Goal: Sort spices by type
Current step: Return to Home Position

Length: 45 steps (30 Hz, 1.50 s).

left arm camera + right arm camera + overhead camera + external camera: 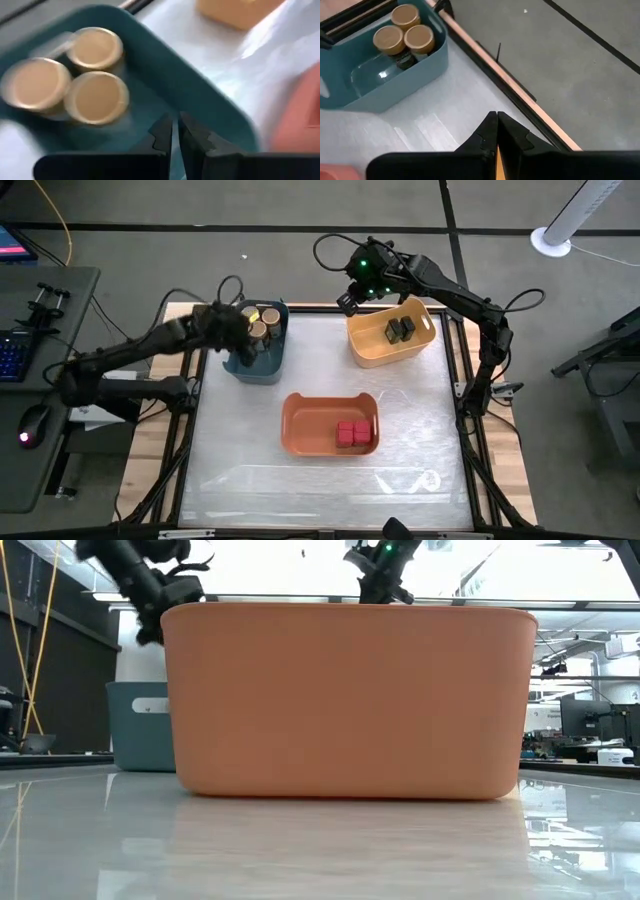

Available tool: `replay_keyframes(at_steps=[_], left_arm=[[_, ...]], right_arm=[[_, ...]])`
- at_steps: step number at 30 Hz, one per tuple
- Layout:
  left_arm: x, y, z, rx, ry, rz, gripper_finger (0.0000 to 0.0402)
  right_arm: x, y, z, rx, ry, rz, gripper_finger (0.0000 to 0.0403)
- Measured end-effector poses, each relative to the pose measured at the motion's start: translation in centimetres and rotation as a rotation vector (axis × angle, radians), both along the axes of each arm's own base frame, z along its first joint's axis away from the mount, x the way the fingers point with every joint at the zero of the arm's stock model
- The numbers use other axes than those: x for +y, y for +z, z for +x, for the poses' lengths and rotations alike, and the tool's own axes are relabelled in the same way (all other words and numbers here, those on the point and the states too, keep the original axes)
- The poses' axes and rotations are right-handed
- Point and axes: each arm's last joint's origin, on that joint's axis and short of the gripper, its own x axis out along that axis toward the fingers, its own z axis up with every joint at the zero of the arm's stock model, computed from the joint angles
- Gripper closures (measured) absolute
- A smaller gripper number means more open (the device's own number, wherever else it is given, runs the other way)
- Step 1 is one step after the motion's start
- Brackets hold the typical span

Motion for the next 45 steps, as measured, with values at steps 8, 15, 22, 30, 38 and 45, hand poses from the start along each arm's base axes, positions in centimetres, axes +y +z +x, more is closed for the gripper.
replay_keyframes(at_steps=[8,15,22,30,38,45], left_arm=[[-2.1,0.7,-0.5,-0.606,-0.178,0.020,0.0398],[-2.3,2.2,-1.4,-0.745,-0.186,0.073,0.0401],[-4.3,-1.3,-1.9,-1.019,-0.251,0.007,0.0401],[-6.3,-5.9,-3.4,-1.190,-0.278,-0.125,0.0401],[-7.0,-9.2,-4.3,-1.093,-0.246,-0.180,0.0401],[-7.5,-8.6,-4.5,-1.140,-0.258,-0.179,0.0401]], right_arm=[[2.0,-0.9,-0.3,0.134,0.221,0.102,0.0403],[4.0,-3.4,-2.6,0.211,0.271,0.225,0.0403],[6.8,-8.7,-6.8,-0.035,0.074,0.370,0.0403],[10.2,-9.8,-8.9,-0.273,-0.042,0.474,0.0403],[11.8,-9.4,-9.0,-0.233,0.028,0.519,0.0403],[12.6,-9.8,-9.4,-0.151,0.117,0.502,0.0403]])
